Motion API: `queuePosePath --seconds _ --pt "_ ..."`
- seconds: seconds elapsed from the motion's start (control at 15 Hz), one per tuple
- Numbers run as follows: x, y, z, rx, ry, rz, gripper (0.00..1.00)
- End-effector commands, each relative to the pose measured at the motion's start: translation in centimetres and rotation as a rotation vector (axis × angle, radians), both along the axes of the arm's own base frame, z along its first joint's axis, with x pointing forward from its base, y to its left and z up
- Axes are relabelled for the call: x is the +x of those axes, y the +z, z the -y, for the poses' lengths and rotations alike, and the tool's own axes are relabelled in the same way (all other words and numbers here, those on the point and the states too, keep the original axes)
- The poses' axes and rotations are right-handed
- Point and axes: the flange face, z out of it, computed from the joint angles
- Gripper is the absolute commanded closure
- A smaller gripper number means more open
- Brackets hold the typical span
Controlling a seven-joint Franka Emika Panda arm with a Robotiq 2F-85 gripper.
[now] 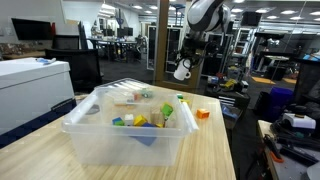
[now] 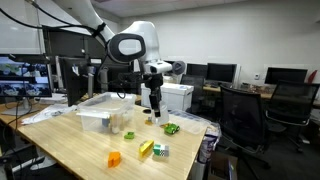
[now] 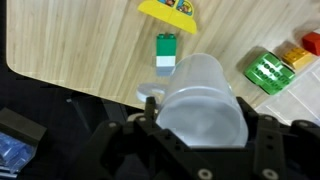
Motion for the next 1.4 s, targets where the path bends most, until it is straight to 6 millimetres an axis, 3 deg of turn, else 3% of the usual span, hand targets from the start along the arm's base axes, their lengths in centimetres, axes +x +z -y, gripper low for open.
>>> queuePosePath --seconds 0.0,0.13,0.27,0.4,0.6,0.8,1.0,1.07,1.33 --pt "-1.0 3.8 -3.5 0.011 0.076 0.08 0.49" --pt "-0.9 5.1 -7.1 0.014 0.149 0.101 0.49" --pt "-0.9 5.3 -9.7 0.02 0.209 0.099 0.49" --pt "-1.2 5.2 -13.1 0.023 0.288 0.091 0.49" --pt "-2.7 3.7 -20.3 0.016 0.479 0.05 0.49" --pt "-4.3 2.9 -25.3 0.007 0.61 0.019 0.49" --pt "-5.3 2.1 -28.6 -0.014 0.699 -0.008 0.49" --pt "-5.2 0.9 -30.1 -0.03 0.739 -0.038 0.49" --pt "-3.7 -0.5 -30.6 -0.085 0.779 -0.067 0.49"
